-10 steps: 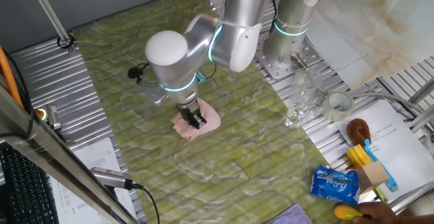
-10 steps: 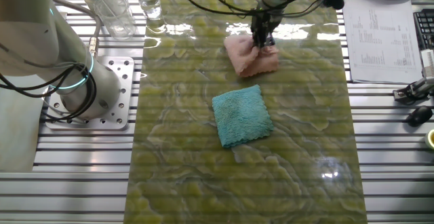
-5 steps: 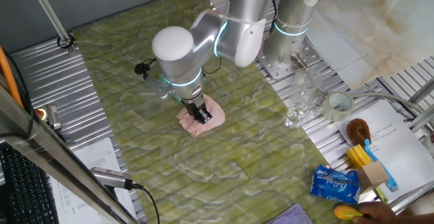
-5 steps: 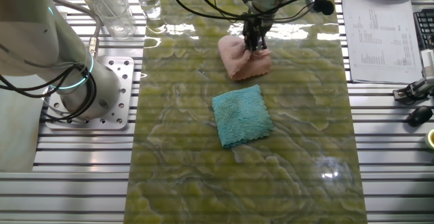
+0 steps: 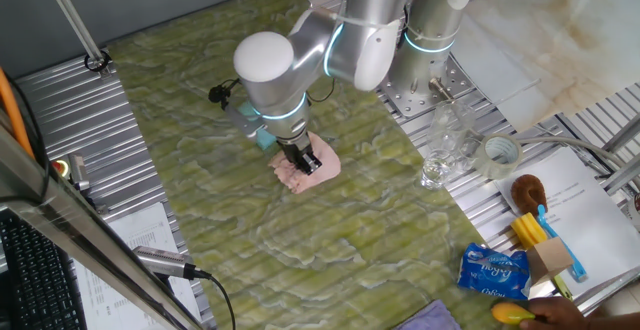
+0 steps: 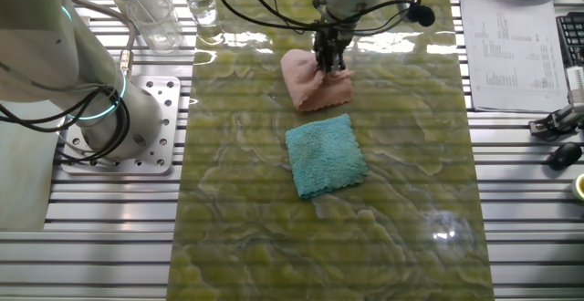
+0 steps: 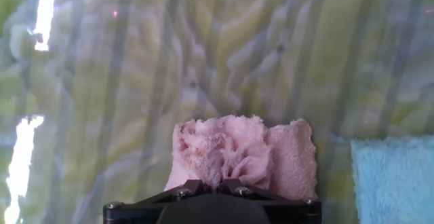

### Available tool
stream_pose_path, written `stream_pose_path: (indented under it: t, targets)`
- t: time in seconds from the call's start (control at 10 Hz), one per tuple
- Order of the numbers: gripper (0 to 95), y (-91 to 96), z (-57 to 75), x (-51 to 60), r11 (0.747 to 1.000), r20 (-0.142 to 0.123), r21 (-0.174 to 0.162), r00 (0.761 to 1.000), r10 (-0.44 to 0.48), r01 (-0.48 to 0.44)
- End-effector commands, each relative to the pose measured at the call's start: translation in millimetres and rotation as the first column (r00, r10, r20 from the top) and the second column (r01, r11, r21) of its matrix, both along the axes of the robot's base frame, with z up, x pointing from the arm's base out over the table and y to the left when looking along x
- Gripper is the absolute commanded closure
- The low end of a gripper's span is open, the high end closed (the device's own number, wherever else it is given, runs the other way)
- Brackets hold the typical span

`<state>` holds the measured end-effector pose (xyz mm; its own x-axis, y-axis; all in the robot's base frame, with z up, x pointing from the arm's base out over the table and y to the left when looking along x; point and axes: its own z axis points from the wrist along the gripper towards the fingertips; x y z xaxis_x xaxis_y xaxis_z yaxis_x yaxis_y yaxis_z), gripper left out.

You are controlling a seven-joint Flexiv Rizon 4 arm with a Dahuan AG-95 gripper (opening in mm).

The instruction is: Clean the table with a cloth

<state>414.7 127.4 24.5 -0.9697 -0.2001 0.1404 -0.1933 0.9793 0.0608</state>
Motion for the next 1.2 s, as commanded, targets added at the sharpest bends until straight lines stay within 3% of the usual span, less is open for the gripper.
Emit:
stream_pose_path:
  t: [0.1, 0.3, 0.5, 1.0, 1.2]
  targets:
    - [95.0, -0.7, -0.2, -4.6, 1.0, -0.002, 0.0, 1.0, -0.002, 0.002]
    - [95.0, -1.0, 0.2, -6.3, 1.0, -0.001, 0.0, 1.0, -0.004, 0.004]
    - [95.0, -1.0, 0.6, -6.1, 1.0, 0.026, -0.001, 1.0, 0.004, -0.004]
    - [95.0, -1.0, 0.6, -6.1, 1.0, 0.043, 0.003, 0.999, 0.024, -0.025]
    - [95.0, -2.1, -3.0, -14.4, 1.0, 0.043, 0.006, 0.999, 0.03, -0.031]
